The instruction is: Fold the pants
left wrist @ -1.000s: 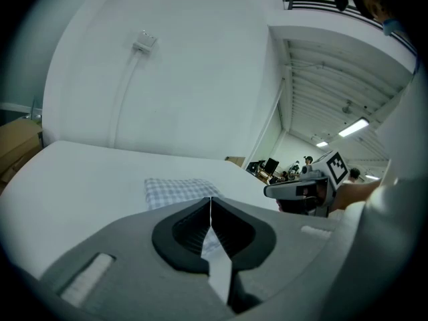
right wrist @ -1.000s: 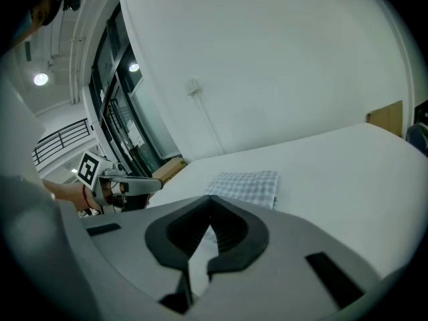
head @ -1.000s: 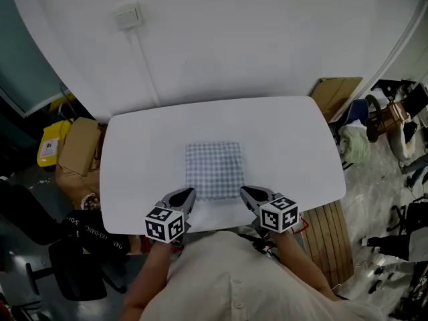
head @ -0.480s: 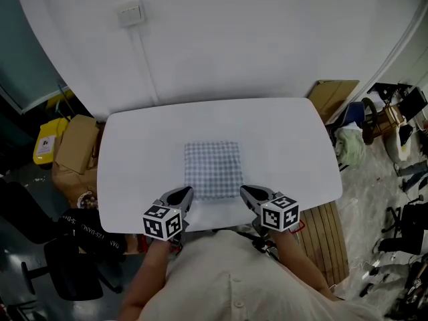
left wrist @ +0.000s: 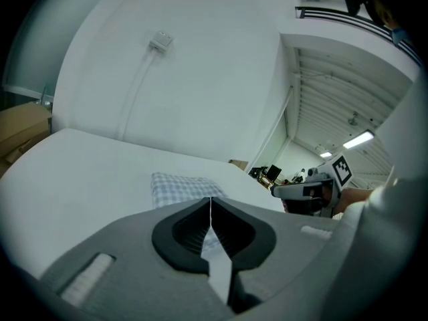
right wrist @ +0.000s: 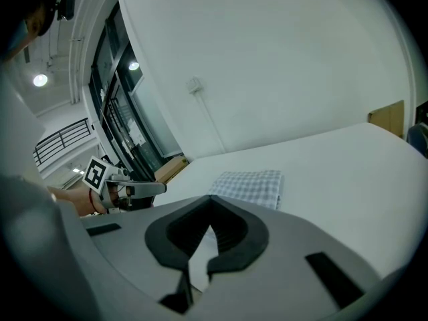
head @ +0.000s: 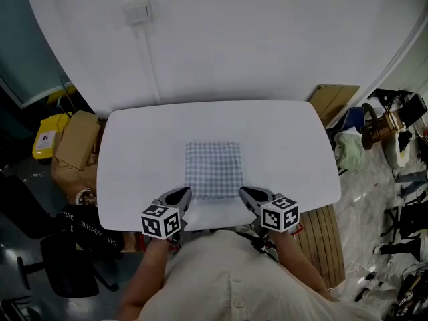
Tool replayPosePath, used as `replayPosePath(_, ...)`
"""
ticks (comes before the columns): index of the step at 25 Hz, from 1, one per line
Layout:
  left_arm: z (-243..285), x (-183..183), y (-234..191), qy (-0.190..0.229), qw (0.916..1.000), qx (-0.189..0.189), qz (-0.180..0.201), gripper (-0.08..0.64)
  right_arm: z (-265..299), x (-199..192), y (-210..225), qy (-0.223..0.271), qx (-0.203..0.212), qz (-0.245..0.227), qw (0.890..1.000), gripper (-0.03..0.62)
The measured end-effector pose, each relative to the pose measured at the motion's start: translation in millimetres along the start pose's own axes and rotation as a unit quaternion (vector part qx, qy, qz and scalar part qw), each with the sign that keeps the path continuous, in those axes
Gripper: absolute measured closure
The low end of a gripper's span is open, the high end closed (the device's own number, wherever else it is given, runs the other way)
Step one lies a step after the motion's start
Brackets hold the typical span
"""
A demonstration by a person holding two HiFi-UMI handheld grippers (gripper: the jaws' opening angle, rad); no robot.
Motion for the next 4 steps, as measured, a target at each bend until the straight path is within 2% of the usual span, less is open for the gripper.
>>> replayPosePath(4,-3.4,-2.5,-1.3,0.000,1.0000,0.003,-0.005,0.546,0.1,-2.6,-3.9,-0.005,0.005,-0.001,1.000,0.575)
Point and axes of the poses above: the fingertips, and each gripper's own axes: z forward along the fingers, y to its right, x out of its top, the point moved 6 cm from there along -z, backward along the fingers, and after that the axes turned 5 degrees about -z, right-handed, at the moved point
